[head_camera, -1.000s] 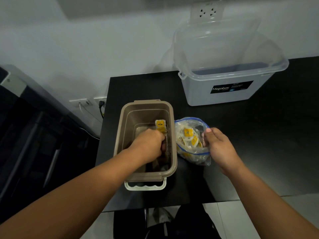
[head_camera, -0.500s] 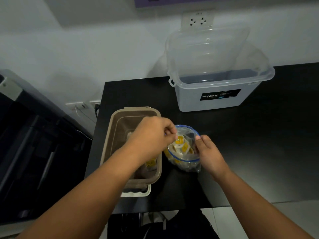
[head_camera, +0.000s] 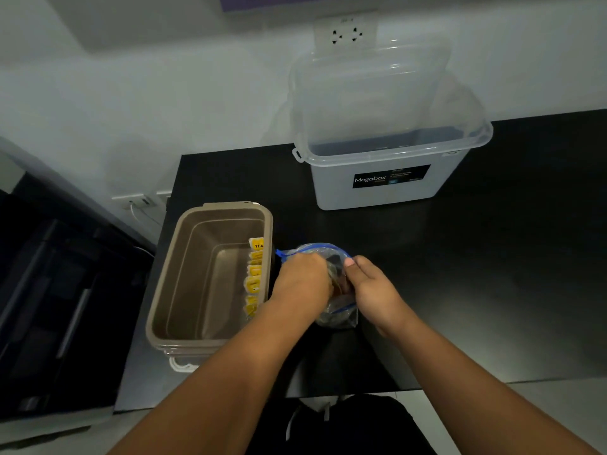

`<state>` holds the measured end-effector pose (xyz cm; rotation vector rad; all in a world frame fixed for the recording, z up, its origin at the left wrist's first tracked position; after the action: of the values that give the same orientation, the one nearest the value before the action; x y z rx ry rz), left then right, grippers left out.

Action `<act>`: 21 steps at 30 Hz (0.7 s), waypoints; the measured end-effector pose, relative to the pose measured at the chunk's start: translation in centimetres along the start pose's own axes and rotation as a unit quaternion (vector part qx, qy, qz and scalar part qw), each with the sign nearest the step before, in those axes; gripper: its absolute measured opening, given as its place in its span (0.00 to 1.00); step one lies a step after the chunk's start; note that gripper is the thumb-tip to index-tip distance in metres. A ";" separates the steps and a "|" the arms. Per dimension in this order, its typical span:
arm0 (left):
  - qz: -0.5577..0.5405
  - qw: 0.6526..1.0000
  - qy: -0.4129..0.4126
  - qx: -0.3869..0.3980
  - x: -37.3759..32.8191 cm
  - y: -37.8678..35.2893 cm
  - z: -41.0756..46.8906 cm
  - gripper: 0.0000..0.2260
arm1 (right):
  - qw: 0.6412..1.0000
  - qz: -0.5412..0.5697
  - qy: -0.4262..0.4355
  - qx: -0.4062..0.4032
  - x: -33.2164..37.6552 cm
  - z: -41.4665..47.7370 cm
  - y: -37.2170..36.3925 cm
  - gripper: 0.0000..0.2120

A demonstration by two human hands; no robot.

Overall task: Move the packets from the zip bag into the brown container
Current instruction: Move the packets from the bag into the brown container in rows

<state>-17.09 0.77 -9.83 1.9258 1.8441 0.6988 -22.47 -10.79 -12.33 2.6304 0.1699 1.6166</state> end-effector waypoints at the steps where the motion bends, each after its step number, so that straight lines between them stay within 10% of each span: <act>1: -0.004 1.000 0.001 -0.021 0.0 -0.4 -0.2 0.29 | 1.000 -0.002 0.000 0.004 -0.1 0.0 0.0 0.24; 5: -0.047 0.981 -0.014 -0.186 0.5 -1.4 -2.2 0.16 | 1.000 -0.021 0.004 0.009 0.1 0.1 0.3 0.20; 9: -0.241 0.891 -0.052 -0.380 2.1 -2.2 -4.8 0.07 | 0.999 -0.028 0.017 0.005 0.5 0.3 0.3 0.18; 21: -0.457 0.805 -0.112 -0.360 4.4 -1.9 -6.6 0.11 | 0.998 -0.044 0.039 -0.001 0.8 0.6 0.2 0.15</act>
<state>-22.41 4.90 -5.26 0.4920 1.7029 0.6348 -21.58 -10.89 -11.85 2.5214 0.2829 1.6915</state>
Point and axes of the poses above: each hand's wrist, its own z-axis towards the middle knuckle, its own y-axis out of the back of the hand, x = y × z, the point moved 3 cm from there along z, towards the middle knuckle, and after that the axes turned 5 degrees about -x, right-handed, at the moved point
